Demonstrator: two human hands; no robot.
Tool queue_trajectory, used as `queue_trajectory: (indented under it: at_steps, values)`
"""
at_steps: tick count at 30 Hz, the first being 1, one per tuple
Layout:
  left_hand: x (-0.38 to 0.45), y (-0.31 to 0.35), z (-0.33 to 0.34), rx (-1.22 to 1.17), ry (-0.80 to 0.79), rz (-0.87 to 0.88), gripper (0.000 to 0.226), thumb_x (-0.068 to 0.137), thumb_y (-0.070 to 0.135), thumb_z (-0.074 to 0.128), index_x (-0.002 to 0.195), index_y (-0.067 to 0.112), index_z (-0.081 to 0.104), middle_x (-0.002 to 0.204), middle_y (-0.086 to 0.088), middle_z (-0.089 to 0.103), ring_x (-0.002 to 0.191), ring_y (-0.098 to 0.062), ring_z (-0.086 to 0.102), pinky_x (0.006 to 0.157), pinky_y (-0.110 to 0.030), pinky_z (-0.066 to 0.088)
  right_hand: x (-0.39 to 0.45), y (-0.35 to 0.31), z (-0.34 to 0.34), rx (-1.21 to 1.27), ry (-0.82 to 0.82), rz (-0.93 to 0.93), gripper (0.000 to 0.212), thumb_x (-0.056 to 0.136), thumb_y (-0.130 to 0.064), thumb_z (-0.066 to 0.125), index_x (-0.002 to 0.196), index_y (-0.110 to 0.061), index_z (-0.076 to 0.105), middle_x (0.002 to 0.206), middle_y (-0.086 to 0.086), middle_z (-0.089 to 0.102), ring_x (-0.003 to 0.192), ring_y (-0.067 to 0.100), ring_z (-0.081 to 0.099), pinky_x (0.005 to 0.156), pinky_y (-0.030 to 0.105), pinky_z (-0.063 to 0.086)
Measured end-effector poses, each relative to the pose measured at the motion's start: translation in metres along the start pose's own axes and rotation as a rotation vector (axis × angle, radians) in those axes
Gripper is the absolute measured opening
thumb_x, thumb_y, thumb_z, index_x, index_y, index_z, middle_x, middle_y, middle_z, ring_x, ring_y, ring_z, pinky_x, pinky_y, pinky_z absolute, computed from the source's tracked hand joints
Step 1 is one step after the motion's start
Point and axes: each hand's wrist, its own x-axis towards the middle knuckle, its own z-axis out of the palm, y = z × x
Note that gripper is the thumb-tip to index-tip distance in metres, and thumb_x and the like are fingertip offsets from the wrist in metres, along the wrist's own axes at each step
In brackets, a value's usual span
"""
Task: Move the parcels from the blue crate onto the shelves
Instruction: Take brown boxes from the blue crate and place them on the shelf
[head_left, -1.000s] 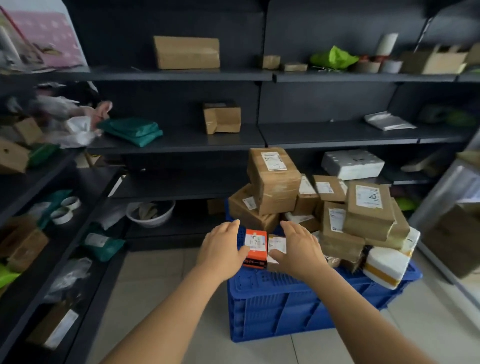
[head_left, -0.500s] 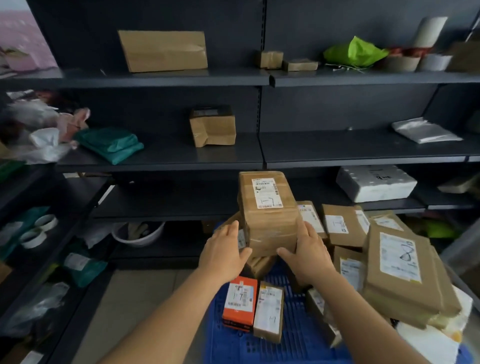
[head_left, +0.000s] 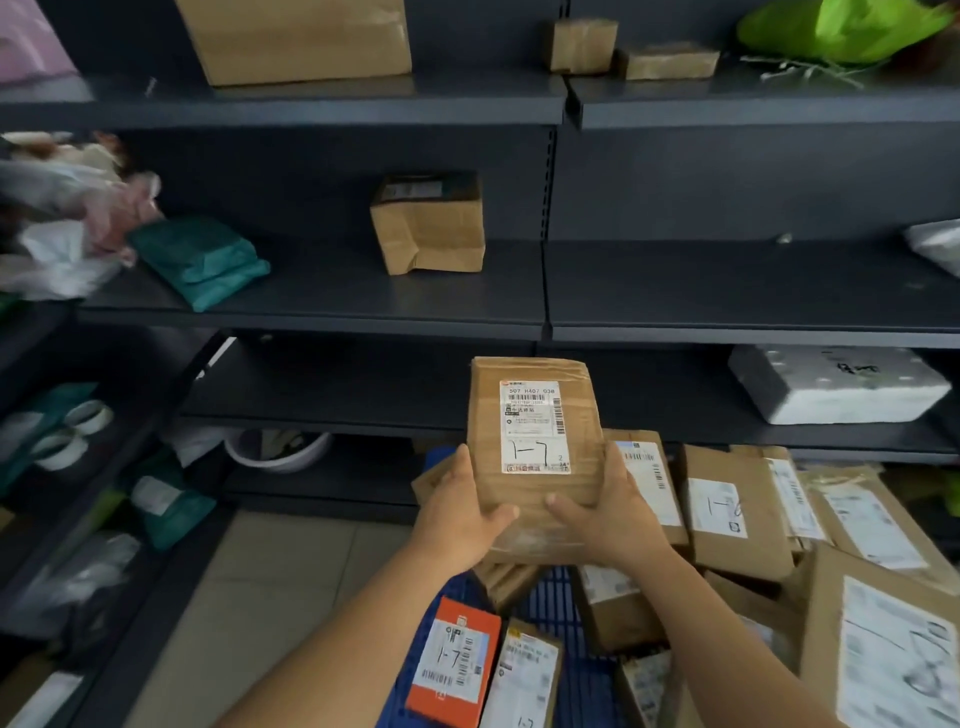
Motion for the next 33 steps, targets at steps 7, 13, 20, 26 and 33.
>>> queue_trajectory:
  at_steps: [7, 13, 20, 26, 33]
  values:
    - [-0.007, -0.008, -0.001, -0.106, 0.04, 0.022, 0.075, 0.079, 0.035, 0.074, 0.141, 0.029, 0.032, 0.123, 0.012, 0.059, 0.11, -0.008, 0.059, 0.093, -0.032, 0.053, -0.005, -0.002, 0.01, 0.036, 0.033, -0.058, 0.107, 0.077, -0.046, 0.073, 0.151, -0.032, -0.003, 0.143, -0.001, 0.04, 0.121, 0.02, 0.05, 0.092, 0.043, 0.052]
    - [-0.034, -0.025, -0.023, -0.201, 0.101, 0.037, 0.088, 0.074, 0.038, 0.075, 0.146, 0.03, 0.026, 0.127, 0.012, 0.057, 0.112, -0.006, 0.057, 0.095, -0.033, 0.052, -0.031, -0.02, 0.021, 0.06, 0.09, -0.17, 0.105, 0.074, -0.039, 0.079, 0.149, -0.032, 0.006, 0.138, -0.006, 0.044, 0.11, 0.011, 0.051, 0.085, 0.035, 0.053]
    - [-0.106, -0.066, -0.068, -0.295, 0.253, 0.048, 0.081, 0.079, 0.021, 0.076, 0.145, 0.029, 0.028, 0.118, 0.023, 0.054, 0.112, -0.002, 0.054, 0.09, -0.013, 0.043, -0.095, -0.067, 0.055, 0.069, 0.064, -0.299, 0.106, 0.073, -0.036, 0.08, 0.149, -0.037, 0.006, 0.145, -0.004, 0.04, 0.123, 0.017, 0.051, 0.094, 0.042, 0.052]
    - [-0.21, -0.127, -0.11, -0.341, 0.42, 0.002, 0.086, 0.076, 0.022, 0.078, 0.146, 0.031, 0.028, 0.125, 0.018, 0.056, 0.113, -0.003, 0.056, 0.093, -0.016, 0.044, -0.184, -0.108, 0.11, 0.084, -0.029, -0.451, 0.11, 0.076, -0.036, 0.078, 0.153, -0.03, 0.0, 0.151, -0.004, 0.031, 0.13, 0.017, 0.043, 0.101, 0.036, 0.043]
    - [-0.361, -0.212, -0.15, -0.315, 0.633, -0.113, 0.091, 0.076, 0.026, 0.077, 0.149, 0.028, 0.023, 0.13, 0.015, 0.054, 0.115, -0.004, 0.053, 0.096, -0.023, 0.043, -0.301, -0.147, 0.198, 0.087, -0.21, -0.612, 0.113, 0.072, -0.039, 0.081, 0.152, -0.033, 0.002, 0.153, -0.008, 0.029, 0.132, 0.014, 0.04, 0.104, 0.034, 0.04]
